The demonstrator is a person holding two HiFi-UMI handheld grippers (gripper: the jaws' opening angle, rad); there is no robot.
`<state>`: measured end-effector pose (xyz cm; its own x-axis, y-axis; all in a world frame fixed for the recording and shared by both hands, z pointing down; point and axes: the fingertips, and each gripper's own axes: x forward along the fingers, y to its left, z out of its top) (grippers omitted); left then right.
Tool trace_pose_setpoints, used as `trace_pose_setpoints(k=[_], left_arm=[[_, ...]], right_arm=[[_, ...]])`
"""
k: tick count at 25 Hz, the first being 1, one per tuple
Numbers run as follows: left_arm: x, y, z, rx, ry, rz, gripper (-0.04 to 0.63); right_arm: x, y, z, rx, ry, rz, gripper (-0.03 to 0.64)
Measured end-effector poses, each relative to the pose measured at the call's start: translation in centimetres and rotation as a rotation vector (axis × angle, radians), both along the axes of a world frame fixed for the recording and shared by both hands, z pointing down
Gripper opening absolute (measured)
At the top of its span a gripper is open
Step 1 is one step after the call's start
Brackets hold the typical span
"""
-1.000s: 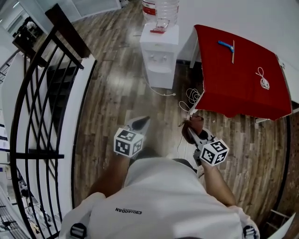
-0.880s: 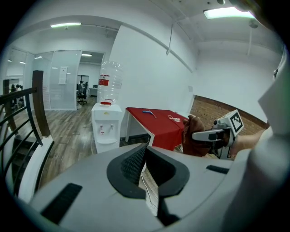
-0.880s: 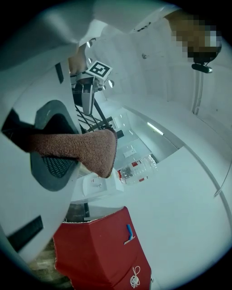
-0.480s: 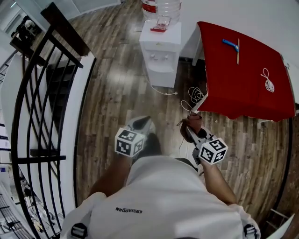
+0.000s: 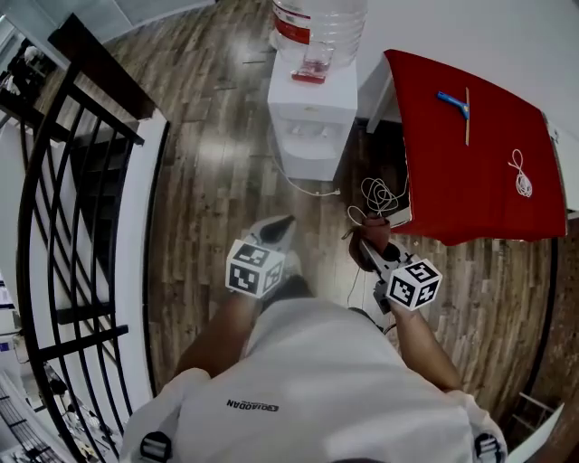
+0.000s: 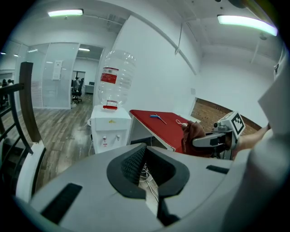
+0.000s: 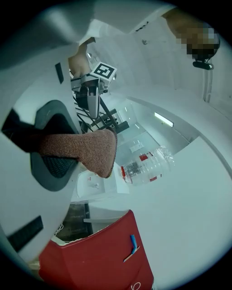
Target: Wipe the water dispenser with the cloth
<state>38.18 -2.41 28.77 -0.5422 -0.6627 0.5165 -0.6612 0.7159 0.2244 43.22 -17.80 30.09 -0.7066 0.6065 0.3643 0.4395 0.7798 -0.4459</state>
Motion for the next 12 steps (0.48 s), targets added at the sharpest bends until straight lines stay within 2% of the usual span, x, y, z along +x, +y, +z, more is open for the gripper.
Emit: trace_pose_setpoints(k=[6,12], left_arm=[[-7.5,2.1,-0.5,-0.012,-0.007,0.042,-0.011],[-12.0,3.4,1.0,-0.063,-0.018,0.115,-0.011]], right_arm=[[-7.1,1.5,-1.2,0.039,-0.02,0.05,0.056],[-12.4,3.0,-2.0,0.17,-0.069,0.071,0.057]])
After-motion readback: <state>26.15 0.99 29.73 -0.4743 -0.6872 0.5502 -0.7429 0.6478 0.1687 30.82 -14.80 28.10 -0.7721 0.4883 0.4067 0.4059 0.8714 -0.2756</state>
